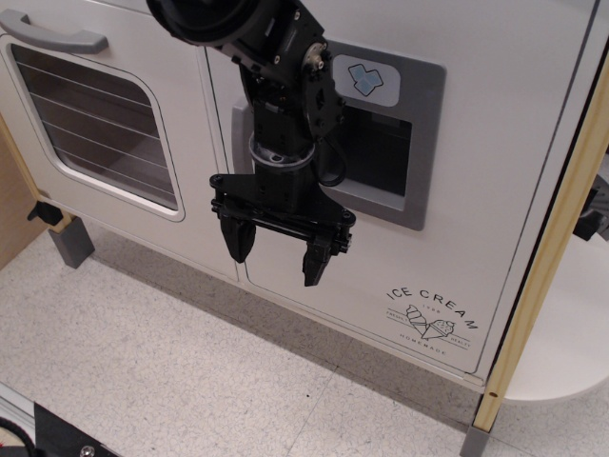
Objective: Open fridge
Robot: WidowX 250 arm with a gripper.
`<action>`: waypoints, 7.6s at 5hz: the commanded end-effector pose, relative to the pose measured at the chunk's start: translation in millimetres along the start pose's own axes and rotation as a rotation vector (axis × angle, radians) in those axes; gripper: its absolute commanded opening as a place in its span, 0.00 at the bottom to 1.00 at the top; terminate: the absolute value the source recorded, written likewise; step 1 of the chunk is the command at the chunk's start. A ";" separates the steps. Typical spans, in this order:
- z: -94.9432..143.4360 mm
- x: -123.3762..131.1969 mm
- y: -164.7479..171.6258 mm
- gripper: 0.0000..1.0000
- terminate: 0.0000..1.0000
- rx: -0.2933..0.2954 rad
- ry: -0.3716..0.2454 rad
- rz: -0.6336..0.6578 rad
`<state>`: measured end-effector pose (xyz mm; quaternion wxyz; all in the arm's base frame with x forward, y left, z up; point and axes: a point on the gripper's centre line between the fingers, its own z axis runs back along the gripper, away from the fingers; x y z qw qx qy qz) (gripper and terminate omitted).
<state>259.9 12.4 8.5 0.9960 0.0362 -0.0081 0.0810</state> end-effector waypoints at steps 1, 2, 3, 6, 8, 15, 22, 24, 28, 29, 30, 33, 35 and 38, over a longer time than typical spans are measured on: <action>0.0 0.0 0.0 1.00 0.00 0.000 0.000 0.000; 2.2 7.8 21.2 1.00 0.00 0.010 -0.088 0.000; 14.5 20.5 47.0 1.00 0.00 0.023 -0.173 0.025; 51.4 44.1 83.9 1.00 0.00 0.024 -0.266 0.051; 52.0 64.0 83.6 1.00 0.00 0.019 -0.299 -0.042; 33.6 81.6 70.3 0.00 0.00 -0.062 -0.441 -0.102; 73.7 -21.1 127.6 1.00 0.00 -0.214 -0.108 0.014; 116.6 -19.5 173.2 1.00 0.00 -0.172 -0.270 0.330; 149.0 34.2 184.6 1.00 0.00 -0.131 -0.243 0.670; 158.7 42.2 182.2 1.00 0.00 -0.126 -0.292 0.735; 161.7 46.5 181.2 1.00 0.00 -0.108 -0.315 0.760; 154.5 51.7 139.9 1.00 0.00 -0.082 -0.238 0.570; 155.5 28.8 132.8 1.00 0.00 -0.121 -0.160 0.417; 143.9 -52.2 91.3 1.00 1.00 -0.096 -0.150 0.143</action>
